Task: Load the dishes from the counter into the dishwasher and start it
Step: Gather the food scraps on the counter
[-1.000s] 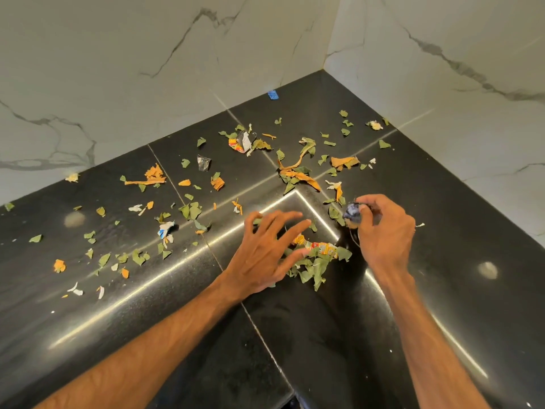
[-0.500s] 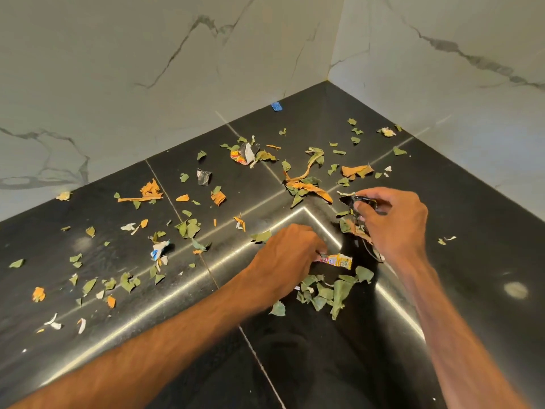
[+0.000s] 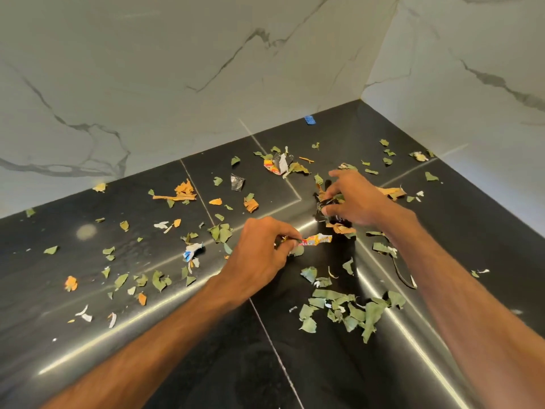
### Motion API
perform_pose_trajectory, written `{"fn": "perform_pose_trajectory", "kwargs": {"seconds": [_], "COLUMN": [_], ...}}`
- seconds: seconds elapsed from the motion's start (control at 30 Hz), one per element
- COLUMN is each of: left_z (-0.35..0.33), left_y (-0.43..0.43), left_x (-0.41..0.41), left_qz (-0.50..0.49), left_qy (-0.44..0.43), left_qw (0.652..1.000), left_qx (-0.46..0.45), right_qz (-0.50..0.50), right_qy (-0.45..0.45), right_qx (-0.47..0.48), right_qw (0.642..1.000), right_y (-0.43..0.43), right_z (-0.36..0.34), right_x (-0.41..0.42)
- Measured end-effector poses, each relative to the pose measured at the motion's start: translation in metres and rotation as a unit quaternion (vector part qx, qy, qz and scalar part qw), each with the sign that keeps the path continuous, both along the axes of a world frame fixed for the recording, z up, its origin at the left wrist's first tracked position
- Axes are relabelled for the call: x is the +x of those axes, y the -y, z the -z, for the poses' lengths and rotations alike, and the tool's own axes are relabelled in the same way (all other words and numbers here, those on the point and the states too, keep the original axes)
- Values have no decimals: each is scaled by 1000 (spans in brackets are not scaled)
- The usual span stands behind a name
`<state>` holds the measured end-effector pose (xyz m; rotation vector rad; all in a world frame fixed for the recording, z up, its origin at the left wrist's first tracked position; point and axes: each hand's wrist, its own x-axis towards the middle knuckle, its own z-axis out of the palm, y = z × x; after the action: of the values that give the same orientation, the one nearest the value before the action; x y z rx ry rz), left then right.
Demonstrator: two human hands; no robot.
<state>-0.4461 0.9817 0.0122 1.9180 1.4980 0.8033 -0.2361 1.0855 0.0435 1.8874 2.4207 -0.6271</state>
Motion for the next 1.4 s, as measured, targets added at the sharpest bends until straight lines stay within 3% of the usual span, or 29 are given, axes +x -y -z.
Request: {"fn": "perform_pose_trajectory", "kwargs": {"seconds": [0.3,0.47,0.77,0.97,1.1,1.27,1.4], "left_z": [2,-1,-7,-10,-16,-28,-35], "left_y": [0,-2,-4,-6,-20,-63,-100], "left_x": [-24,-21,-13,-3,9,50,107], "left_qz": [-55,-52,-22,-21,-7,12,58], "left_qy": [47,56,52,77,46,47,31], "left_qw": [997,996,998,996,999,999,997], "left_qx": [-31,-45,-31,-36,-17,14,42], "right_qz": [53,79,108,94,113,240,390], "right_qy": [-50,-92,-47,-9,-27,-153,-287], "right_qx": [126,117,78,137,147,181,178], "right_qw": [989,986,990,986,982,941,857], "right_y": [33,37,45,56,61,65,73], "right_z": [22,22,22,27,22,1,-7], "right_x": [6,8,11,9,15,57,93]}}
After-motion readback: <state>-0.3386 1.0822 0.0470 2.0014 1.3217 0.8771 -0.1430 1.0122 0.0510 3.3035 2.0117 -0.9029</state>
